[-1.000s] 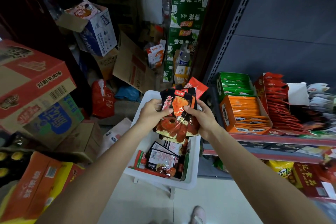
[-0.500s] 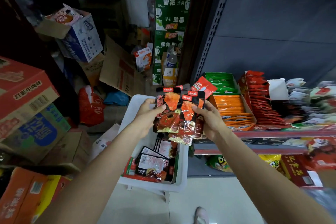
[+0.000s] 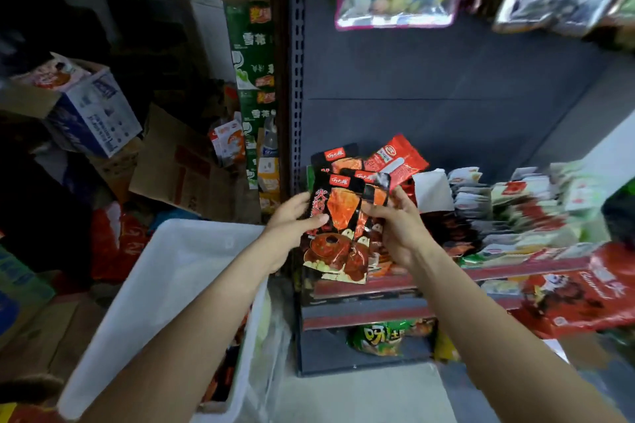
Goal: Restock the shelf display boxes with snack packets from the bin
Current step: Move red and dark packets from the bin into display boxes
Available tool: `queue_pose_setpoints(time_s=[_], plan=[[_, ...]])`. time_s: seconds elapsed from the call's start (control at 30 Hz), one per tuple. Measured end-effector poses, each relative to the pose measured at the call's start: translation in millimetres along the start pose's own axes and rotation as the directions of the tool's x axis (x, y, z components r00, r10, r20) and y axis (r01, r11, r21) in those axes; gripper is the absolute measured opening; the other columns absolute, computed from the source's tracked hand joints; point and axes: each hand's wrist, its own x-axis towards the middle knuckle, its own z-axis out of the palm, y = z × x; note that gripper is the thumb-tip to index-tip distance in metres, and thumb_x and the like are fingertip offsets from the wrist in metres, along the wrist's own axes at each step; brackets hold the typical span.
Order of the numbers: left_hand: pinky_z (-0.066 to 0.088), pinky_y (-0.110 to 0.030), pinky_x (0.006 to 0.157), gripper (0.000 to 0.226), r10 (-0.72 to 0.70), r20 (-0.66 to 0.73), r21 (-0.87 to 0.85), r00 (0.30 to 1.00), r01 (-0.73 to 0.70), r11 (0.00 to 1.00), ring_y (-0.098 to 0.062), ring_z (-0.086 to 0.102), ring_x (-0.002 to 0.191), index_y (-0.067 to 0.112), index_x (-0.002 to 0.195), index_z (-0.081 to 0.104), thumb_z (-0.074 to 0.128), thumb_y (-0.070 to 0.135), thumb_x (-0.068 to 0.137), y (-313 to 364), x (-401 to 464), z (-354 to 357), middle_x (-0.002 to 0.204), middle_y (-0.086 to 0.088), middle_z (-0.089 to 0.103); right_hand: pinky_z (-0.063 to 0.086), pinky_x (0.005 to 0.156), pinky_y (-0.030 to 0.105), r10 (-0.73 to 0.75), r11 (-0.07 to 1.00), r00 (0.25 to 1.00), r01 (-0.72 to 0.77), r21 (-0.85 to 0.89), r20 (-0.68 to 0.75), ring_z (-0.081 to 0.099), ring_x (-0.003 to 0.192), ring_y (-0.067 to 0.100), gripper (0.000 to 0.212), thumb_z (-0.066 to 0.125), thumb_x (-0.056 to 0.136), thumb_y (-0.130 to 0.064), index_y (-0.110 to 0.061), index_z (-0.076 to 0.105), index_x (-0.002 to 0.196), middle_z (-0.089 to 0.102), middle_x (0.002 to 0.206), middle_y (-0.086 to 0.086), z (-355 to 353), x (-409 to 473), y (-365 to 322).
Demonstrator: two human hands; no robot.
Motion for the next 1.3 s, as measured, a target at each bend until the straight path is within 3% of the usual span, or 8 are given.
queue_pose_setpoints(time_s=[0.2, 0.47, 0.57, 0.67, 0.8, 0.97, 1.1, 1.3], plan=[[0.041, -0.043, 0.1, 0.063, 0.033, -0.083, 0.125, 0.996, -0.022, 0.992, -0.025, 0.049, 0.122, 0.02, 0.134, 0.041, 0.073, 0.016, 0.08, 28, 42, 115, 0.139, -0.011, 0.047, 0.053, 0.073, 0.038, -0.051, 0.995, 0.989, 0.039, -0.091, -0.136, 0.062, 0.077, 0.026, 0.028, 0.056, 0.081, 0.014, -0.013, 0.056, 0.091, 0.064, 0.091, 0.012, -80, 36, -53], [0.043, -0.02, 0.055, 0.011, -0.02, -0.046, 0.163, 0.999, 0.027, 0.986, 0.002, 0.06, 0.07, 0.02, 0.098, 0.06, 0.064, 0.016, 0.088, 43, 73, 204, 0.087, 0.006, 0.062, 0.049, 0.081, 0.038, 0.033, 0.998, 0.989, -0.04, -0.043, -0.141, 0.062, 0.088, 0.028, 0.022, 0.059, 0.085, -0.021, -0.009, 0.061, 0.104, 0.066, 0.092, 0.011, -161, 59, -100], [0.04, -0.026, 0.066, 0.032, -0.026, -0.091, 0.148, 0.996, 0.04, 0.988, -0.014, 0.057, 0.101, 0.017, 0.116, 0.057, 0.066, 0.024, 0.087, 45, 82, 210, 0.11, 0.001, 0.062, 0.048, 0.073, 0.032, 0.005, 1.0, 0.994, -0.008, -0.031, -0.111, 0.061, 0.076, 0.018, 0.01, 0.05, 0.094, -0.017, -0.013, 0.059, 0.093, 0.064, 0.084, 0.002, -170, 66, -110], [0.04, -0.029, 0.079, 0.042, -0.021, -0.126, 0.042, 0.992, 0.027, 0.999, -0.008, 0.052, 0.09, 0.019, 0.127, 0.045, 0.063, 0.018, 0.089, 48, 85, 208, 0.102, 0.007, 0.057, 0.047, 0.069, 0.03, 0.004, 0.991, 0.996, -0.016, -0.136, -0.092, 0.059, 0.07, 0.015, 0.011, 0.051, 0.095, -0.018, -0.016, 0.059, 0.087, 0.064, 0.084, 0.001, -176, 72, -117], [0.038, -0.034, 0.092, 0.068, 0.012, -0.248, 0.03, 0.969, -0.005, 1.0, -0.023, 0.042, 0.125, 0.006, 0.145, 0.027, 0.062, 0.019, 0.089, 47, 91, 192, 0.147, -0.011, 0.035, 0.046, 0.068, 0.028, -0.058, 0.928, 0.99, 0.006, -0.373, -0.13, 0.061, 0.075, 0.018, 0.006, 0.061, 0.084, -0.012, -0.018, 0.063, 0.084, 0.067, 0.088, 0.004, -174, 84, -124], [0.038, -0.037, 0.098, 0.07, 0.027, -0.356, 0.011, 0.934, -0.024, 1.0, -0.026, 0.039, 0.13, 0.007, 0.146, 0.024, 0.063, 0.019, 0.089, 48, 95, 172, 0.148, -0.012, 0.033, 0.054, 0.08, 0.039, -0.037, 0.982, 0.999, 0.031, -0.184, -0.026, 0.066, 0.084, 0.027, 0.031, 0.046, 0.07, 0.002, -0.004, 0.057, 0.099, 0.068, 0.093, 0.013, -159, 96, -118], [0.039, -0.04, 0.102, 0.05, 0.052, -0.439, 0.065, 0.897, -0.025, 0.998, -0.022, 0.05, 0.116, 0.007, 0.133, 0.044, 0.064, 0.021, 0.088, 49, 90, 153, 0.122, -0.005, 0.057, 0.047, 0.067, 0.032, 0.073, 0.996, 0.997, -0.074, -0.054, -0.007, 0.054, 0.067, 0.017, 0.029, 0.039, 0.083, 0.009, -0.011, 0.037, 0.105, 0.05, 0.077, 0.005, -146, 105, -115], [0.045, -0.053, 0.097, 0.008, 0.053, -0.461, 0.099, 0.886, -0.008, 0.995, -0.028, 0.062, 0.102, 0.022, 0.088, 0.06, 0.064, 0.015, 0.089, 44, 86, 123, 0.102, -0.007, 0.068, 0.039, 0.063, 0.031, 0.207, 0.978, 0.975, -0.208, 0.002, 0.077, 0.049, 0.062, 0.014, 0.019, 0.045, 0.093, -0.031, -0.018, 0.047, 0.079, 0.053, 0.073, 0.002, -132, 113, -115]])
